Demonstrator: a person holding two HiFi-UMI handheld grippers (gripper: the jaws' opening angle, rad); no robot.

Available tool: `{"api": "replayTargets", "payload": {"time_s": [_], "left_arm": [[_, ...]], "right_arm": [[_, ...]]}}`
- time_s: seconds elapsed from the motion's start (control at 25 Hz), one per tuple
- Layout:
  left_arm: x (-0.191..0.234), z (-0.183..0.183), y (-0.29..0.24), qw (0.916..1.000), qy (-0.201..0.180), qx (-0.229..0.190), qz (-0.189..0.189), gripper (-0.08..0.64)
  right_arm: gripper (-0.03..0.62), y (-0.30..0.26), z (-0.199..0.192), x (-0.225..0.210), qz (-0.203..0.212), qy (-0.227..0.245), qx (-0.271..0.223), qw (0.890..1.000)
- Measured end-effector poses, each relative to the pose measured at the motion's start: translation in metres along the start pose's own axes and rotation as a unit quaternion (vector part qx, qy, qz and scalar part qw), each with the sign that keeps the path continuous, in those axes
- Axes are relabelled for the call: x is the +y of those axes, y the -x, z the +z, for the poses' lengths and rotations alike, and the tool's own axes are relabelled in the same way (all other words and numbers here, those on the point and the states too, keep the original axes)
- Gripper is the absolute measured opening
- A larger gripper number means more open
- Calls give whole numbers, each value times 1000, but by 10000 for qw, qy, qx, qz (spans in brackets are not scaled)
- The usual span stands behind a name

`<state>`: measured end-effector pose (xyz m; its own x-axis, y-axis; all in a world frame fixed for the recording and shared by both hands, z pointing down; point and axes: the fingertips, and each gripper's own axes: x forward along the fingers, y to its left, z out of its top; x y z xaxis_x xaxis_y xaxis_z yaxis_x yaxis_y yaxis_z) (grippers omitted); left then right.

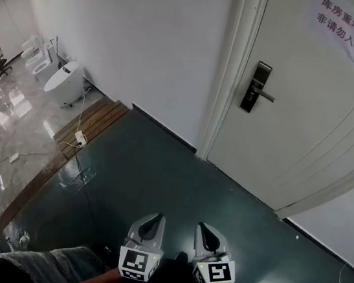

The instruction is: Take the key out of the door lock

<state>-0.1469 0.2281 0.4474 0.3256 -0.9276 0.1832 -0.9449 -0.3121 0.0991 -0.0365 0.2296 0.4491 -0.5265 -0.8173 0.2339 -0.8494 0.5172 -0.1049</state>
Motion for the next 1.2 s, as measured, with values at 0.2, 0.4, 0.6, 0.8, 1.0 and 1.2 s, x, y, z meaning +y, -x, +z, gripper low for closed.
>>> {"api": "replayTargets", "payload": {"time_s": [0.2, 0.4, 0.6, 0.8, 1.0, 1.2], "left_arm": [[2, -1, 1, 10000, -3, 10, 11, 18], [-1, -1, -4, 10000, -14, 23, -2, 18], [-8, -3, -9, 10000, -18, 57, -28, 18], [-21, -2, -19, 9999, -39, 91, -60, 18], [-36, 2, -31, 9999, -75, 117, 24, 18], [-46, 7, -45, 9998, -119, 87, 135, 18]], "right_arm": [[-9, -1, 0, 1, 14, 47, -35, 10000], [-9, 0, 0, -2, 0, -19, 4, 10000], [-9, 3, -3, -16, -89, -164, -5, 9998], [-8, 9, -5, -37, -190, -324, -40, 9993], [-8, 15, -8, -60, -169, -509, -58, 9985], [-8, 22, -10, -83, -209, -624, -123, 9978]]}}
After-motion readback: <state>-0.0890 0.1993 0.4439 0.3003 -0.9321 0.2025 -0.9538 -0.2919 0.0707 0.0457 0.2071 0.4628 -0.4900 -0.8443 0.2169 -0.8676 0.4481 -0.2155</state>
